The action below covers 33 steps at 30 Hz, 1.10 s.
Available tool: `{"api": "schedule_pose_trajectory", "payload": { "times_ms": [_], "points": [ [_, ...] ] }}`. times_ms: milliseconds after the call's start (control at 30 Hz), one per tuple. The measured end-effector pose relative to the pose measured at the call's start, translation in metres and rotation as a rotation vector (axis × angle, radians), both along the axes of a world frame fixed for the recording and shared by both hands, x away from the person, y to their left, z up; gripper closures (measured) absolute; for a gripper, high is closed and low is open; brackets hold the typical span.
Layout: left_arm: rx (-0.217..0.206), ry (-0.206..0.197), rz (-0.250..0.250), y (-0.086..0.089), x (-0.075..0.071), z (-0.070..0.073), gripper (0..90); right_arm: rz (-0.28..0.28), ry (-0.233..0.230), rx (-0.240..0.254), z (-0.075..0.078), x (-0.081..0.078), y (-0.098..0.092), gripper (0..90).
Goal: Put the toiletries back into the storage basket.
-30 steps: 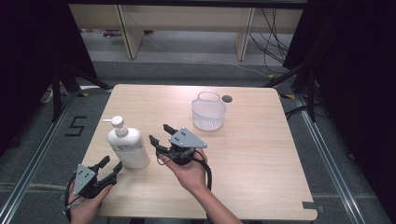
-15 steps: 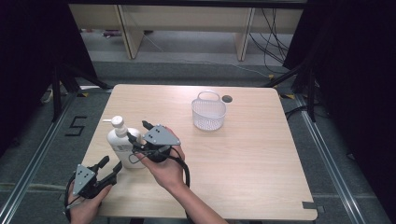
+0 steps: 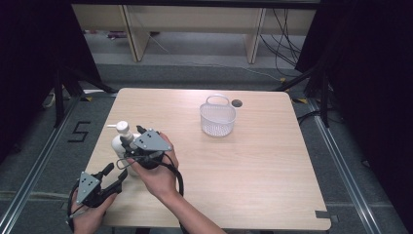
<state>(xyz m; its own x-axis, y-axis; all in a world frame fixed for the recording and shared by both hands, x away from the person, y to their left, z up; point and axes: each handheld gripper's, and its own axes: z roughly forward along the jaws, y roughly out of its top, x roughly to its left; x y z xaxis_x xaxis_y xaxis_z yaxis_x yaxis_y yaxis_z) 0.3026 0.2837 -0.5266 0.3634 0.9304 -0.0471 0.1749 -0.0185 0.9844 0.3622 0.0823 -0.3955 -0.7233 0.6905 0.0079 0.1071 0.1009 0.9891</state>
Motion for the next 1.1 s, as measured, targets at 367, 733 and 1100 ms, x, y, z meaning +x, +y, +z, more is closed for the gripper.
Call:
{"api": "schedule_pose_trajectory", "payload": {
  "times_ms": [367,733,1100],
  "points": [
    [-0.002,-0.002,-0.001,0.000,0.000,0.000,41.6,-0.008,-0.001,-0.004,0.004,0.006,0.013,46.8],
    [-0.003,0.001,-0.001,-0.001,0.000,0.000,41.5,-0.021,-0.006,-0.001,0.008,0.009,0.019,48.1],
    [0.007,0.004,-0.004,0.000,0.000,0.000,41.4,-0.023,0.013,0.004,0.010,0.014,0.022,53.2]
  ]
}}
